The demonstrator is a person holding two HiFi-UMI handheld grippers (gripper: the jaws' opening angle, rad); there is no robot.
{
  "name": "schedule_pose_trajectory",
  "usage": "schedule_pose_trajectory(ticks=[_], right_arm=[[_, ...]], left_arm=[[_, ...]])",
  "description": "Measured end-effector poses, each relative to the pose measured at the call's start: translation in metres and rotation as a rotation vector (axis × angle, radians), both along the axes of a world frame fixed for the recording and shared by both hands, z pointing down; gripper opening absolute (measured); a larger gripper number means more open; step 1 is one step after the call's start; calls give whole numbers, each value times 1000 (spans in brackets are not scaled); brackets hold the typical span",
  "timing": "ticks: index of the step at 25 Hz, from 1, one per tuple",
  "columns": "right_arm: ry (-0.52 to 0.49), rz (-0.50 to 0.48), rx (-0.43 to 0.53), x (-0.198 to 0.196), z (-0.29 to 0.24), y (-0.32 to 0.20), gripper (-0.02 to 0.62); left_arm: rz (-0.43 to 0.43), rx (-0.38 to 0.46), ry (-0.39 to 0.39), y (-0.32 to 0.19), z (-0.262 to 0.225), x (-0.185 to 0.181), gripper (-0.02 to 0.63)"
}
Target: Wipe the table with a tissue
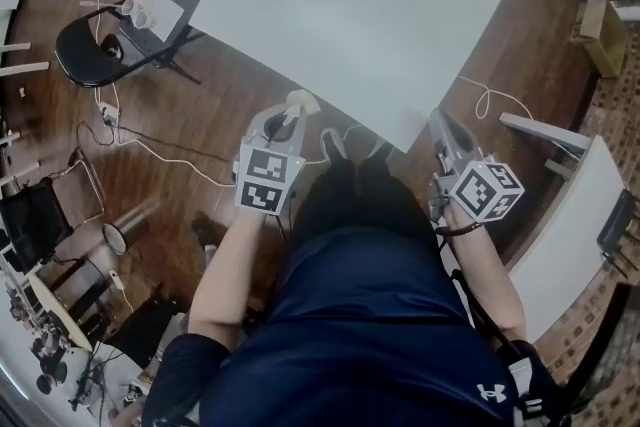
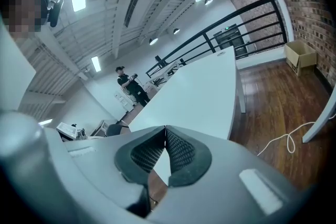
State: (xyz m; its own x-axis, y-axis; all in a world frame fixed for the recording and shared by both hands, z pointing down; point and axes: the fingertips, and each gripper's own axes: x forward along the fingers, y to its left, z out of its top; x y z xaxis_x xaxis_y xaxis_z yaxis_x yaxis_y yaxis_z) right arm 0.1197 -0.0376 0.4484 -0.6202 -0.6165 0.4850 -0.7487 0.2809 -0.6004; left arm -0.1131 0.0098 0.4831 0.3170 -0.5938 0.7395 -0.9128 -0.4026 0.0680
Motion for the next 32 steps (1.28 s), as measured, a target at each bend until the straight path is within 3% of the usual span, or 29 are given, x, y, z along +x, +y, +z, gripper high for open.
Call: schedule_pose_trajectory(ticks=[7, 12, 16, 22, 28, 32], right_arm=[[-11, -26, 81, -6, -39, -5, 11], [-10, 14, 160, 11, -62, -32, 11], [73, -36, 277, 14, -85, -38, 11], [137, -120, 428, -6, -112, -35, 11], [156, -104, 560, 2, -141, -34, 11], [161, -111, 605, 0, -152, -32, 11]], left_arm=[[3, 113, 92, -4, -57, 27, 20], [5, 157, 167, -16, -87, 41, 20], [-10, 172, 229, -17, -102, 48, 20], [13, 205, 270, -27, -117, 64, 20], [41, 217, 292, -26, -128, 83, 20], [52, 246, 257, -24, -131, 84, 20]])
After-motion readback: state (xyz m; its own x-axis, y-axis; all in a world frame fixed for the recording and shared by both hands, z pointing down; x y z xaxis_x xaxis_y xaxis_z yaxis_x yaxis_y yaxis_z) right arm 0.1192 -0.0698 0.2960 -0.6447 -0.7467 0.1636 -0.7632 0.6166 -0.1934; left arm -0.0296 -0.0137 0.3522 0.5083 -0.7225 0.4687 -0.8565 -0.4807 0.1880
